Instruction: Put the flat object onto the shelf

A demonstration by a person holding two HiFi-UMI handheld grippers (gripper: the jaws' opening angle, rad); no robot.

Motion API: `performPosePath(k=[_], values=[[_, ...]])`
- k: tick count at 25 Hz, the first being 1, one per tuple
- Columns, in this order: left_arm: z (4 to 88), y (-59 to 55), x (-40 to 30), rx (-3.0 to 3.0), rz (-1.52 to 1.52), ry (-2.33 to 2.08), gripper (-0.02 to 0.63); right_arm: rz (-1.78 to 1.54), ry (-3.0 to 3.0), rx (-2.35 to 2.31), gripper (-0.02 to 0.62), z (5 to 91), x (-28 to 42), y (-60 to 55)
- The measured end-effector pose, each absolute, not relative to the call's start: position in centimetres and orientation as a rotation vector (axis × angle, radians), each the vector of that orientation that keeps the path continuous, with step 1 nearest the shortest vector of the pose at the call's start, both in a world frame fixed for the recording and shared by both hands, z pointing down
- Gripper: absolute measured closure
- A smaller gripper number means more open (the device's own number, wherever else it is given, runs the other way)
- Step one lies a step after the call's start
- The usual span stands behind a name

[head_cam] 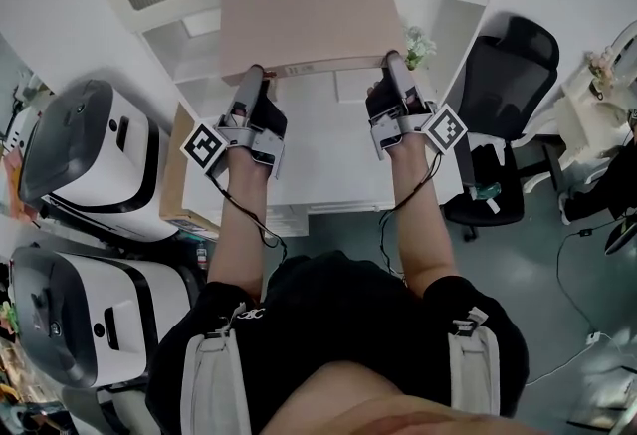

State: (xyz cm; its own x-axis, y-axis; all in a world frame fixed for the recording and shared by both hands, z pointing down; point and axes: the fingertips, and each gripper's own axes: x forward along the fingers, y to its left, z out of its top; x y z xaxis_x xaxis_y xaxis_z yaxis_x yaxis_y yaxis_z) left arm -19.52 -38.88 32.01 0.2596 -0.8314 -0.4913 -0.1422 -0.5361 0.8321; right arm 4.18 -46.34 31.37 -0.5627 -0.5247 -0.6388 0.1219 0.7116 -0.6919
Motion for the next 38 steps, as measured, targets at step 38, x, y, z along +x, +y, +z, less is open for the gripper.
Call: performPosePath(k=[38], values=[[29.2, -54.7, -23.9, 1.764, -1.258, -0.974, 0.353, -1.065, 1.914, -0.463, 0.345, 29.6, 0.3, -61.6]])
